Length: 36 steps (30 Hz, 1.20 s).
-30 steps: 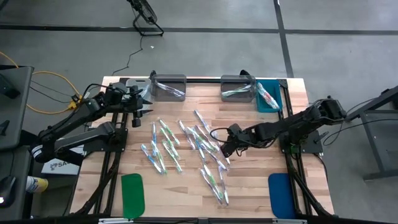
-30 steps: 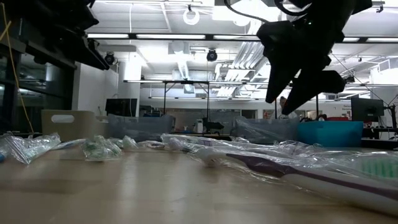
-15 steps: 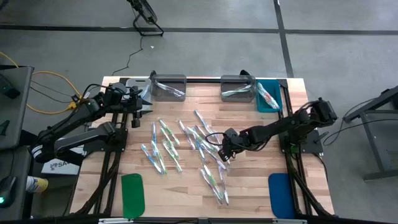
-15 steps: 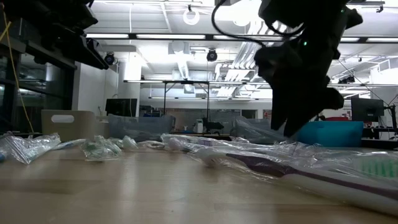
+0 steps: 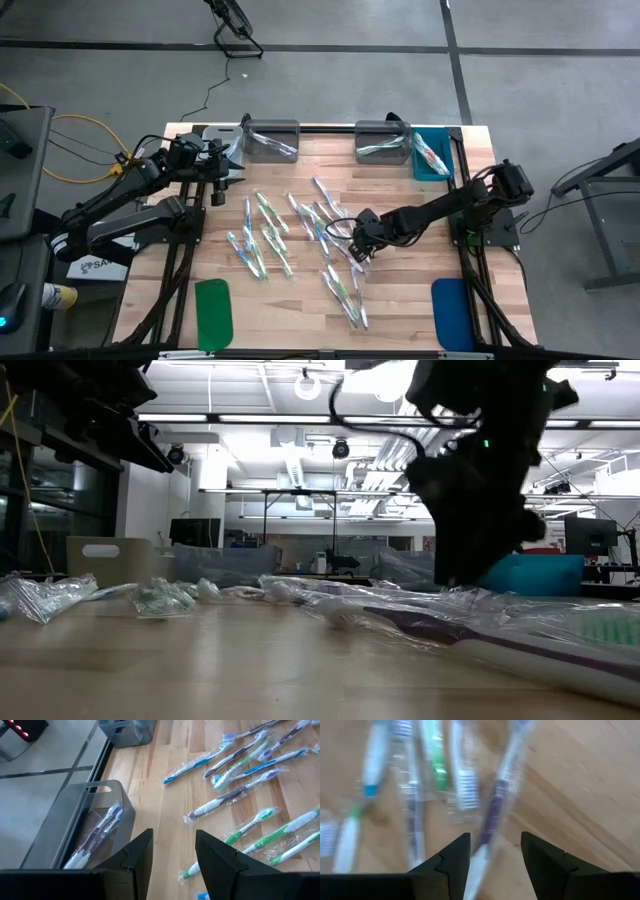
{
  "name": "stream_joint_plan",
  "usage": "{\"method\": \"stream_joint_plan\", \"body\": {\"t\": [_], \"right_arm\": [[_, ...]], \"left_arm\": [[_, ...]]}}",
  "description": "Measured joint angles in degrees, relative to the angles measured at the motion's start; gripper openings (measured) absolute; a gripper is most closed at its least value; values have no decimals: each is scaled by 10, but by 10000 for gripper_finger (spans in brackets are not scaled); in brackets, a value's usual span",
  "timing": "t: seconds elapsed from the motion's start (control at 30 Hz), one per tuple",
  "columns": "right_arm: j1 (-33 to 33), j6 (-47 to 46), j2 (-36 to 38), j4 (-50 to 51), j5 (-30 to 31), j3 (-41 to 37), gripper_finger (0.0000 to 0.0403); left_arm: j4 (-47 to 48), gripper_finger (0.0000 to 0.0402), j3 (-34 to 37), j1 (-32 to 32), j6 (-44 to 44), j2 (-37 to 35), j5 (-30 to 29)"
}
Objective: Pick & Place Toothbrushes
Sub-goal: Put the violet toothbrush into the left black bin
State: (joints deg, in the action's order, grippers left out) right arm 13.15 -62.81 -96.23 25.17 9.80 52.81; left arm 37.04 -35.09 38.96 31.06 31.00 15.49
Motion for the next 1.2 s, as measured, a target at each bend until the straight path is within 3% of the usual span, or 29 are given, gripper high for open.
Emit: {"method": "stream_joint_plan", "body": {"t": [0.17,0.47,0.8,1.2], "right_arm": [[7,8,-17,81,25,67,166],[6,-24,-133,233,16,190,153],[6,-65,-155,285,3,204,150],[6,-53,-155,310,-14,201,53]], "left_arm": [[1,142,0,0,-1,0,0],[4,142,0,0,0,0,-2],[4,142,0,0,2,0,-2],[4,142,0,0,4,0,-1]]}}
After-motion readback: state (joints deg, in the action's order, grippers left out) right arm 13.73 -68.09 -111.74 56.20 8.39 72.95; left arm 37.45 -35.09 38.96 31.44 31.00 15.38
